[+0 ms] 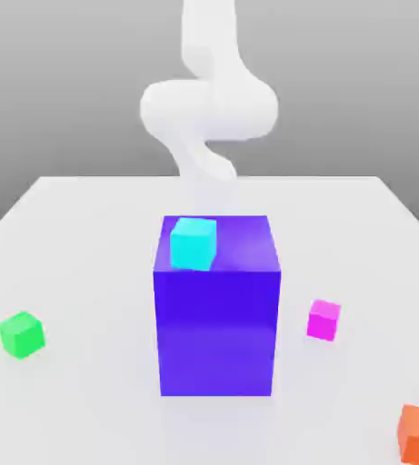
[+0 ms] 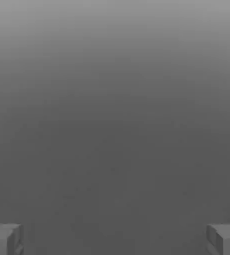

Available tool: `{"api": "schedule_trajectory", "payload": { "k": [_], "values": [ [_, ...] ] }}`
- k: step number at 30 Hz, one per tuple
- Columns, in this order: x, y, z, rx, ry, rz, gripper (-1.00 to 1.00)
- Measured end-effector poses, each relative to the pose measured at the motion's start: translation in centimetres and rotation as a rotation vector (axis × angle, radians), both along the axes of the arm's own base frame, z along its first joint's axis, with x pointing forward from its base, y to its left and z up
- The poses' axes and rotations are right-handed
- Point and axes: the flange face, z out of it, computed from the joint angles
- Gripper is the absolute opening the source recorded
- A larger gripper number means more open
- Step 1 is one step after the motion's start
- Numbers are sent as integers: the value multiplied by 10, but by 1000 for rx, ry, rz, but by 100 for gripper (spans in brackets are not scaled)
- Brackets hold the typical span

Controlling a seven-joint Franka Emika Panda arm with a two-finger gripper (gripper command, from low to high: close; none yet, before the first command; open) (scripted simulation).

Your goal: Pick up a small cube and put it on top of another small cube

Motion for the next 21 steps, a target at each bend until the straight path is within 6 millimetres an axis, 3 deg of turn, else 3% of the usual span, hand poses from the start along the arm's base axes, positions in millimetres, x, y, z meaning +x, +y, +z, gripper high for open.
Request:
{"api": "schedule_trajectory", "payload": {
  "k": [4, 9, 13, 17, 19, 21],
  "values": [
    [27, 52, -99, -63, 132, 188, 0],
    [18, 117, -225, -156, 289, 431, 0],
    [-24, 159, -326, -248, 417, 645, 0],
    [-101, 181, -428, -369, 561, 897, 0],
    [-132, 180, -462, -414, 611, 989, 0],
    [-140, 180, -481, -421, 624, 1016, 0]
  ]
}}
